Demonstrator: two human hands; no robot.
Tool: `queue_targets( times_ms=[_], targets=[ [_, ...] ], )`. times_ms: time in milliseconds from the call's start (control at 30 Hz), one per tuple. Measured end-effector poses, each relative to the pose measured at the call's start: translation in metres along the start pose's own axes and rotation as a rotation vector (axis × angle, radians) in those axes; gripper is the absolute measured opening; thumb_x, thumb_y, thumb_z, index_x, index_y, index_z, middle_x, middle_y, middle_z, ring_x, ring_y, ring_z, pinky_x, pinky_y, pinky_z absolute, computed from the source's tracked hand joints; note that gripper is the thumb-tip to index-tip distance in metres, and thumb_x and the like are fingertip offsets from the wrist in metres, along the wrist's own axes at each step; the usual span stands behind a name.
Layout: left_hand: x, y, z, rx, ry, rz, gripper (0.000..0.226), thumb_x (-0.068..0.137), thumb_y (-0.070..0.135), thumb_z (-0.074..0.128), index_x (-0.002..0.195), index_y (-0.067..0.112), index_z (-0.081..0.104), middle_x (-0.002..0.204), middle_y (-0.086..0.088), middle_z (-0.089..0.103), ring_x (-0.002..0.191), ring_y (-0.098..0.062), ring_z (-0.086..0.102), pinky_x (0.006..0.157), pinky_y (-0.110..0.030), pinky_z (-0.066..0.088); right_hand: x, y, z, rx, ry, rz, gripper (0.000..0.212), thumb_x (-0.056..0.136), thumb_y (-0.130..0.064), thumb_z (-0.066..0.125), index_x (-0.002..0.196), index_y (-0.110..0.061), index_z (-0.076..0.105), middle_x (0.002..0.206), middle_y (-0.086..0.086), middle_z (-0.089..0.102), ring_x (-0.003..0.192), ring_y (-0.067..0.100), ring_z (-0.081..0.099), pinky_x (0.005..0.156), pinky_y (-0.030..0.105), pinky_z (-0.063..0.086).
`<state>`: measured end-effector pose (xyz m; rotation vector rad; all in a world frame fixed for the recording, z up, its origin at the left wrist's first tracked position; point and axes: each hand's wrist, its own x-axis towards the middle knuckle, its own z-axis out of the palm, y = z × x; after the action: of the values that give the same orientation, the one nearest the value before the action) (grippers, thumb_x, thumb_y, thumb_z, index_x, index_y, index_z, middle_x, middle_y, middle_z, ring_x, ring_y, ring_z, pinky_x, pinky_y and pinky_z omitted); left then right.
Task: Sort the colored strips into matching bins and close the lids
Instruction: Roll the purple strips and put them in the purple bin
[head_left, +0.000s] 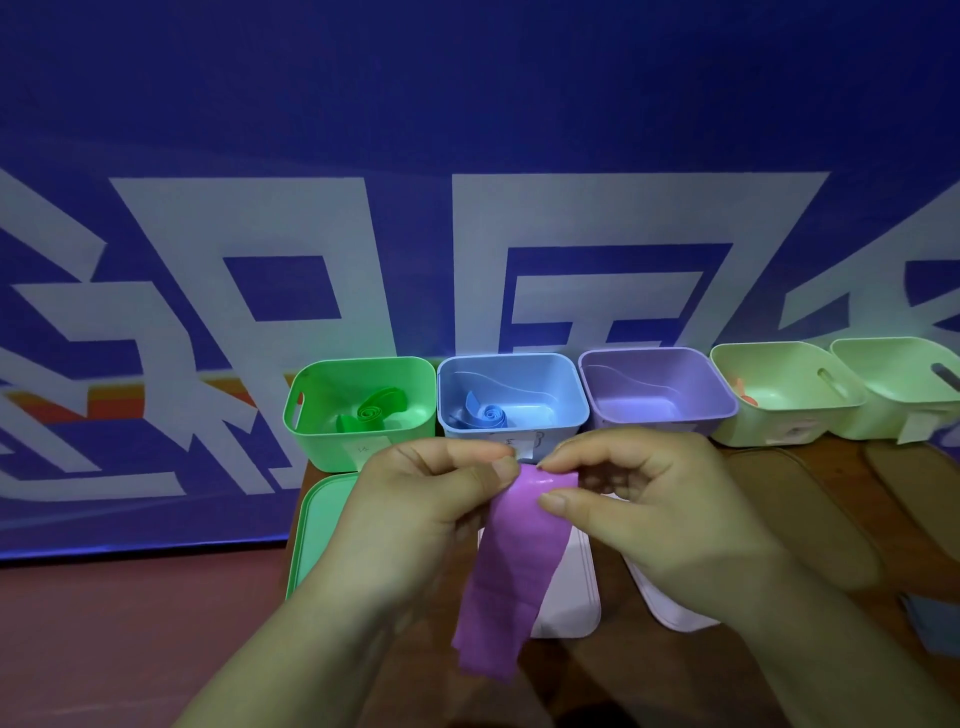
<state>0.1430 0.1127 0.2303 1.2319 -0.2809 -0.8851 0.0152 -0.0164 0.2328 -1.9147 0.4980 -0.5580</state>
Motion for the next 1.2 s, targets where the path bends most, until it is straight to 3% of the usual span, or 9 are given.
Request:
queue_targets(
  times_ms=[133,233,400,533,800,900,1067,1200],
  targets=[
    [-0.001,0.001,0.0,0.111,0.01,0.091,0.017,0.064,0.006,0.079,0.08,0.012,0.08,0.082,-0.016,0.076,0.077,-0.025,0.068,0.077,-0.034,0.056,0.005,-0.004,-0.001,0.126,-0.032,0.177,0.027,0.069,-0.012,0.087,0.085,-0.032,0.079,0.085,-0.001,0.077,0.082,0.019,0.074,0.084,0.041,0.06],
    [-0.001,0.001,-0.003,0.259,-0.026,0.18,0.023,0.072,-0.003,0.077,0.083,0.017,0.081,0.084,-0.009,0.077,0.08,-0.019,0.072,0.079,-0.03,0.058,0.008,-0.005,-0.003,0.191,-0.063,0.25,0.025,0.063,-0.02,0.087,0.086,-0.026,0.079,0.086,0.005,0.077,0.085,0.024,0.074,0.084,0.041,0.059],
    [-0.003,0.005,-0.007,0.288,-0.14,0.219,0.032,0.059,0.007,0.08,0.089,0.016,0.08,0.087,-0.009,0.077,0.081,-0.017,0.072,0.076,-0.023,0.056,0.008,-0.005,-0.007,0.42,-0.119,0.423,0.036,0.051,-0.021,0.083,0.086,-0.013,0.078,0.092,0.018,0.076,0.091,0.034,0.073,0.086,0.044,0.058],
    [-0.002,0.004,-0.009,0.3,-0.192,0.231,0.038,0.056,0.002,0.087,0.09,0.018,0.08,0.088,-0.009,0.077,0.082,-0.018,0.071,0.076,-0.024,0.056,0.006,-0.005,-0.01,0.505,-0.13,0.498,0.032,0.051,-0.015,0.081,0.082,-0.009,0.078,0.092,0.019,0.075,0.084,0.029,0.073,0.082,0.043,0.057],
    [-0.003,0.002,-0.007,0.345,-0.221,0.27,0.036,0.052,0.004,0.083,0.087,0.008,0.079,0.089,-0.005,0.076,0.08,-0.015,0.071,0.075,-0.02,0.055,0.001,-0.006,-0.013,0.63,-0.143,0.556,0.019,0.055,-0.007,0.076,0.074,-0.009,0.077,0.083,0.016,0.074,0.072,0.021,0.072,0.062,0.031,0.057],
    [-0.005,0.002,-0.004,0.381,-0.21,0.274,0.032,0.055,0.009,0.083,0.087,0.012,0.08,0.083,-0.006,0.076,0.075,-0.014,0.07,0.072,-0.02,0.054,-0.002,-0.006,-0.014,0.643,-0.147,0.564,0.02,0.055,-0.007,0.076,0.075,-0.009,0.077,0.083,0.016,0.074,0.072,0.022,0.072,0.062,0.03,0.057],
    [-0.008,-0.001,0.0,0.399,-0.147,0.284,0.03,0.056,0.015,0.083,0.086,0.019,0.08,0.077,-0.01,0.076,0.072,-0.018,0.069,0.071,-0.026,0.057,-0.003,-0.007,-0.017,0.608,-0.145,0.53,0.028,0.052,-0.012,0.079,0.08,-0.008,0.076,0.084,0.016,0.074,0.075,0.023,0.072,0.065,0.031,0.057],
    [-0.011,-0.004,0.001,0.424,-0.148,0.314,0.029,0.06,0.016,0.088,0.087,0.018,0.08,0.082,-0.016,0.075,0.077,-0.032,0.071,0.076,-0.04,0.059,-0.006,-0.007,-0.021,0.632,-0.143,0.51,0.022,0.056,-0.009,0.076,0.079,-0.007,0.076,0.084,0.018,0.073,0.074,0.023,0.071,0.062,0.03,0.057]
  ],
)
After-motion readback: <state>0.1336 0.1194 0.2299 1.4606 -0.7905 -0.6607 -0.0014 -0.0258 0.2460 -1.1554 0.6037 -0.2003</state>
